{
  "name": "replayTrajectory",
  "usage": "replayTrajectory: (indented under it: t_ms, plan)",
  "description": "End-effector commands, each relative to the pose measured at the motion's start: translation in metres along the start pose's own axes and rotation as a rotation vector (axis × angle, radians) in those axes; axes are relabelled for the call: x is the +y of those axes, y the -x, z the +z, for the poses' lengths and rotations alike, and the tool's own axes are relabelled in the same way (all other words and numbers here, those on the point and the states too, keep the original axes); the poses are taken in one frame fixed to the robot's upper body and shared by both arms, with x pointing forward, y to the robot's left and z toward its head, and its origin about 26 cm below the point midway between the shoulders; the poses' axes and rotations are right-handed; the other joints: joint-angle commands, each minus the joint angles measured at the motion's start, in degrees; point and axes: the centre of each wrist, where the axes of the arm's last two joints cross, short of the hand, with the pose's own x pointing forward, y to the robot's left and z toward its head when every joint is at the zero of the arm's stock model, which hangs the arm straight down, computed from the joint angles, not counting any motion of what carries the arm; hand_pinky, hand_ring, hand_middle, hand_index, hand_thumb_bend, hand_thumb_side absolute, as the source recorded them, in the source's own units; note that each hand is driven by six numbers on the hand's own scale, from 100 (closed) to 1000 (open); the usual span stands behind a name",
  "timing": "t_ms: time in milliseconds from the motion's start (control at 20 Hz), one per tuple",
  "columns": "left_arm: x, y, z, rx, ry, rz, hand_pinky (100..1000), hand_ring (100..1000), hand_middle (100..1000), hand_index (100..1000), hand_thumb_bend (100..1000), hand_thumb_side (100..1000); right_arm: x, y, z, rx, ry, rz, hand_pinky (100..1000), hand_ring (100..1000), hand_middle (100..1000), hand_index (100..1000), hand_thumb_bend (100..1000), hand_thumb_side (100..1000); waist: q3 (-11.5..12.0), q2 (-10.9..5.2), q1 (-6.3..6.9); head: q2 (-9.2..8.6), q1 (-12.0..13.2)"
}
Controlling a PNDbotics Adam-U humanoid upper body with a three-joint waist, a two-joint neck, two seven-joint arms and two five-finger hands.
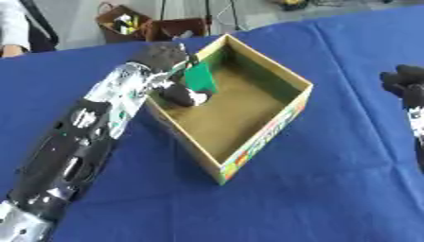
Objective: Pick up objects on the table and place them in the box.
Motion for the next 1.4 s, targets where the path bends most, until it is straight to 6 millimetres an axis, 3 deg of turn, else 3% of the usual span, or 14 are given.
replayTrajectory:
  t_ms: [50, 300, 500, 550, 650, 750, 950, 1150, 1400]
  plan:
    - [0.006, 0.001, -0.002, -0.013, -0.034, -0.027, 153, 433, 360, 547, 100, 661, -0.001, -0.006, -0.004, -0.024, 0.004, -0.006, 866, 826, 662, 800, 100, 568, -0.1, -0.99, -0.53, -0.61, 0.2]
    - [0.004, -0.004, -0.004, -0.057, -0.047, -0.027, 244, 499, 442, 668, 100, 747, 0.000, -0.006, -0.004, -0.020, 0.003, -0.007, 866, 826, 661, 800, 100, 567, -0.1, -1.04, -0.44, -0.77, 0.0]
    - [0.006, -0.004, -0.003, -0.053, -0.049, -0.041, 407, 648, 636, 909, 100, 818, 0.000, -0.006, -0.004, -0.019, 0.003, -0.008, 866, 826, 661, 800, 100, 567, -0.1, -1.16, -0.40, -0.81, -0.1]
    - [0.006, -0.003, -0.002, -0.043, -0.046, -0.054, 491, 731, 742, 960, 164, 818, -0.001, -0.006, -0.004, -0.018, 0.004, -0.008, 866, 826, 659, 800, 100, 566, -0.1, -1.20, -0.38, -0.79, -0.1]
    - [0.008, -0.002, -0.002, -0.016, -0.035, -0.093, 636, 832, 829, 1000, 313, 825, 0.000, -0.006, -0.004, -0.015, 0.003, -0.008, 866, 826, 658, 800, 100, 566, 0.0, -1.31, -0.34, -0.73, -0.1]
    - [0.010, -0.001, -0.001, 0.016, -0.012, -0.131, 715, 896, 873, 1000, 421, 821, 0.000, -0.006, -0.004, -0.012, 0.003, -0.009, 866, 826, 658, 800, 100, 566, 0.1, -1.41, -0.33, -0.66, -0.2]
    - [0.016, 0.002, 0.001, 0.109, 0.026, -0.207, 793, 962, 907, 1000, 481, 808, 0.000, -0.006, -0.003, -0.005, 0.000, -0.011, 866, 826, 656, 799, 100, 566, 0.3, -1.54, -0.34, -0.51, -0.2]
    - [0.024, 0.003, 0.004, 0.154, 0.020, -0.253, 782, 952, 887, 1000, 386, 812, 0.000, -0.005, -0.002, -0.001, 0.000, -0.011, 866, 826, 656, 799, 100, 566, 0.5, -1.70, -0.36, -0.53, -0.4]
    - [0.042, 0.003, 0.016, 0.145, -0.057, -0.238, 741, 905, 825, 985, 342, 834, 0.000, -0.005, -0.001, 0.010, 0.004, -0.006, 867, 827, 656, 799, 100, 567, 0.9, -1.81, -0.33, -0.46, -0.7]
